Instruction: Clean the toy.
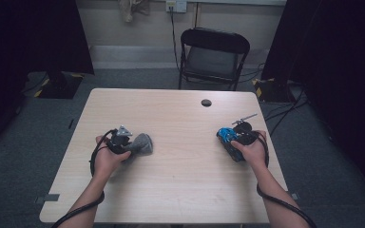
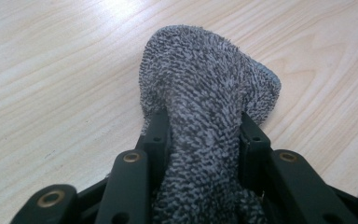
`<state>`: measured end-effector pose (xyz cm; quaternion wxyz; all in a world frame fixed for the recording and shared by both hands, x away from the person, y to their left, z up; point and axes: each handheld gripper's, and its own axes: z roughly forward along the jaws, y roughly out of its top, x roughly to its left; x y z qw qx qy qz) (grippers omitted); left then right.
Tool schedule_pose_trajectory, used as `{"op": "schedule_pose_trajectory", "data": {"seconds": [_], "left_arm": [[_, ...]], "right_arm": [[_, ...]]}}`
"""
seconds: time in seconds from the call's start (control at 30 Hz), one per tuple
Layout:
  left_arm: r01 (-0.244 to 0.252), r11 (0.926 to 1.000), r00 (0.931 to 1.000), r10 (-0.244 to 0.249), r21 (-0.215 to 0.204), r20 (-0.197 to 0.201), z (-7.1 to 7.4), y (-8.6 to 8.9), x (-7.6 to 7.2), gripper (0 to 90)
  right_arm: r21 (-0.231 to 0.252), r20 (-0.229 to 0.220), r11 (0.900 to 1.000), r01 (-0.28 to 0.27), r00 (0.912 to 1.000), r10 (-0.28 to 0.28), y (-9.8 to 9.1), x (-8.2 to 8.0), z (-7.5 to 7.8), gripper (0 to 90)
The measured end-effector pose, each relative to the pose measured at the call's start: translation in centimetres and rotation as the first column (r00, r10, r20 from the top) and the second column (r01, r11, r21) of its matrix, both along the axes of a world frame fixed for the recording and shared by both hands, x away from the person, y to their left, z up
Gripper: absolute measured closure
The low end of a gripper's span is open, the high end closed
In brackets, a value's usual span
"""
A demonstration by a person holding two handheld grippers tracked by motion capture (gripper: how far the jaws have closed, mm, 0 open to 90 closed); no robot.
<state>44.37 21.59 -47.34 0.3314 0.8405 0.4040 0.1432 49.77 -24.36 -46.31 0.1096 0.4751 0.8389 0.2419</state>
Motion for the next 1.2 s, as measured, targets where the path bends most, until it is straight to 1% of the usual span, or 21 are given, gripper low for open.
{"op": "schedule_pose_trajectory", "data": {"seconds": [0.1, 0.2, 0.27, 0.3, 0.37, 0.4, 0.43, 0.53, 0.7, 0.73, 0.83, 0.87, 0.9, 0.93, 1.03, 1.1, 1.2], "left_arm": [[-0.009, 1.0000, 1.0000, 0.009, 0.002, -0.002, -0.1, 0.3, 0.2, 63.4], [-0.021, 0.9998, 0.9998, 0.021, 0.003, 0.000, -0.1, 0.5, 0.4, 63.1], [-0.023, 0.9997, 0.9997, 0.023, 0.006, -0.002, 0.0, 0.7, 0.5, 63.0], [-0.024, 0.9997, 0.9997, 0.024, 0.004, -0.004, 0.0, 0.8, 0.6, 62.8], [-0.023, 0.9997, 0.9997, 0.023, 0.005, -0.007, 0.0, 0.9, 0.7, 62.7], [-0.034, 0.9994, 0.9994, 0.034, -0.006, -0.005, -0.1, 0.9, 0.9, 62.6], [-0.035, 0.9994, 0.9994, 0.035, -0.009, -0.008, -0.1, 0.9, 1.0, 62.4], [-0.038, 0.9992, 0.9992, 0.038, -0.010, -0.011, -0.1, 0.9, 1.1, 61.7], [-0.037, 0.9992, 0.9993, 0.037, -0.013, -0.010, -0.1, 0.9, 1.1, 60.0], [-0.042, 0.9988, 0.9991, 0.042, -0.024, -0.012, -0.2, 0.8, 1.1, 59.2], [-0.040, 0.9989, 0.9992, 0.039, -0.023, -0.011, -0.2, 0.8, 1.1, 57.5], [-0.036, 0.9993, 0.9993, 0.036, -0.013, 0.003, -0.2, 0.8, 1.1, 55.6], [-0.034, 0.9994, 0.9993, 0.034, -0.006, 0.013, -0.2, 0.8, 1.2, 51.6], [-0.043, 0.9990, 0.9989, 0.044, -0.013, 0.016, -0.3, 0.7, 1.2, 48.6], [-0.038, 0.9992, 0.9991, 0.038, -0.010, 0.018, -0.3, 0.6, 1.2, 40.4], [-0.036, 0.9993, 0.9990, 0.036, -0.010, 0.027, -0.2, 0.4, 1.2, 34.0], [-0.040, 0.9990, 0.9989, 0.040, -0.022, 0.024, -0.2, 0.3, 1.2, 27.4]], "right_arm": [[0.006, 0.005, 0.9999, 0.014, 0.9999, -0.014, 0.1, 0.1, -0.4, 26.2], [0.009, 0.003, 0.9998, 0.017, 0.9998, -0.017, 0.2, 0.3, -0.9, 25.8], [0.005, -0.001, 1.0000, 0.008, 1.0000, -0.008, 0.2, 0.3, -1.3, 25.6], [0.004, 0.004, 1.0000, 0.009, 1.0000, -0.009, 0.3, 0.3, -1.4, 25.7], [0.008, 0.009, 1.0000, 0.004, 1.0000, -0.004, 0.3, 0.4, -1.4, 25.6], [0.005, 0.010, 1.0000, 0.004, 0.9999, -0.004, 0.3, 0.4, -1.4, 25.6], [0.002, 0.012, 1.0000, 0.000, 0.9999, 0.000, 0.4, 0.5, -1.4, 25.6], [0.008, 0.024, 1.0000, 0.004, 0.9997, -0.004, 0.4, 0.4, -1.6, 25.6], [0.005, 0.032, 0.9999, -0.013, 0.9994, 0.013, 0.3, 0.3, -1.6, 25.6], [0.006, 0.034, 0.9999, -0.013, 0.9993, 0.013, 0.3, 0.3, -1.6, 25.6], [0.006, 0.052, 0.9997, -0.022, 0.9984, 0.022, 0.2, 0.2, -1.8, 25.5], [0.008, 0.054, 0.9995, -0.030, 0.9981, 0.029, 0.2, 0.2, -1.8, 25.4], [0.007, 0.054, 0.9995, -0.032, 0.9981, 0.032, 0.1, 0.2, -1.8, 25.4], [0.005, 0.050, 0.9994, -0.035, 0.9981, 0.035, 0.1, 0.2, -1.7, 25.4], [-0.001, 0.052, 0.9990, -0.044, 0.9977, 0.044, 0.2, 0.2, -1.6, 25.1], [0.000, 0.056, 0.9990, -0.045, 0.9974, 0.045, 0.1, 0.2, -1.7, 25.2], [0.002, 0.057, 0.9991, -0.043, 0.9974, 0.043, 0.1, 0.1, -1.6, 25.0]]}}
